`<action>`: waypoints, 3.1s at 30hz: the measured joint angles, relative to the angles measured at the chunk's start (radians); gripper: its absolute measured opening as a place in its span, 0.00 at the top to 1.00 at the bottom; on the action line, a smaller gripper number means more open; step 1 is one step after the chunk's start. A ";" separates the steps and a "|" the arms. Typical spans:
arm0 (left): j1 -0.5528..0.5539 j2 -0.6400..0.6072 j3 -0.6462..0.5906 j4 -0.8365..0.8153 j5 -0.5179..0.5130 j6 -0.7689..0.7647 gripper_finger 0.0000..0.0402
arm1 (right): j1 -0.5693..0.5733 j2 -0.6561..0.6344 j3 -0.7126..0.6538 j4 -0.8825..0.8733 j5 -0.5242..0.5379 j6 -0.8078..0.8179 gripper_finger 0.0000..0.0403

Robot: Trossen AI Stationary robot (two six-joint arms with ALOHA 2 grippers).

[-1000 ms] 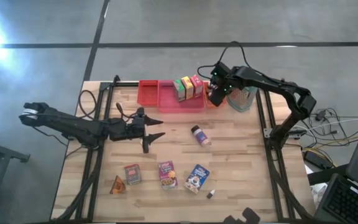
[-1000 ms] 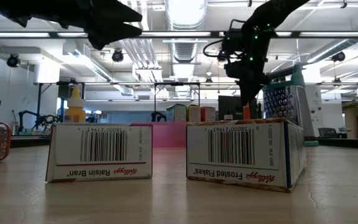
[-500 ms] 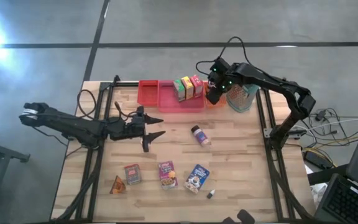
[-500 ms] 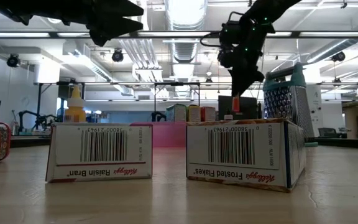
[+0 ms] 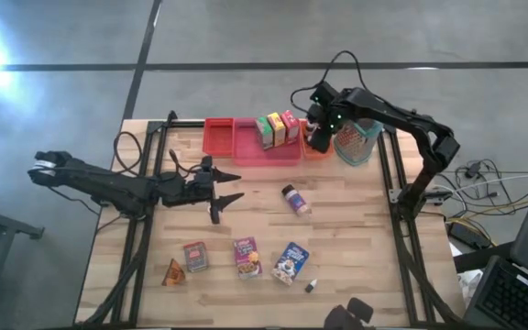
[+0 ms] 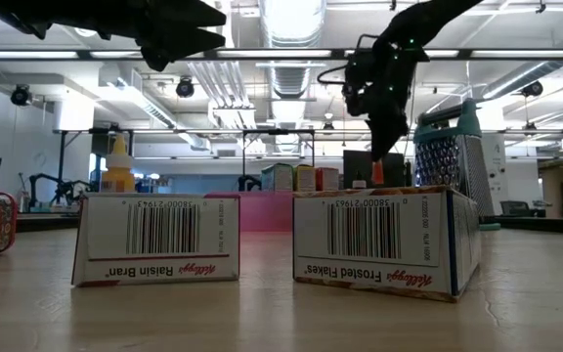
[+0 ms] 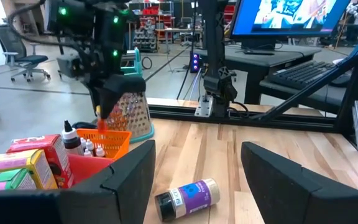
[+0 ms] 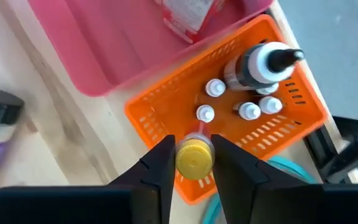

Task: Pick & Place Kitchen Items
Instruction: Put the orange food coloring bottle into the orange bin

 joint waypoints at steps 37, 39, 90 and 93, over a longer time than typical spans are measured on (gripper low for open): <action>0.014 0.000 -0.008 0.001 -0.001 0.005 0.39 | -0.128 0.009 -0.112 0.134 -0.109 -0.194 0.78; 0.014 0.000 -0.008 0.000 -0.001 0.005 0.39 | -0.132 0.009 -0.127 0.152 -0.123 -0.199 0.80; 0.022 0.000 -0.009 0.001 -0.001 0.027 0.39 | -0.154 0.144 -0.198 0.297 -0.148 -0.209 0.78; 0.027 0.000 -0.009 0.001 0.000 0.029 0.39 | -0.154 0.142 -0.198 0.297 -0.147 -0.207 0.73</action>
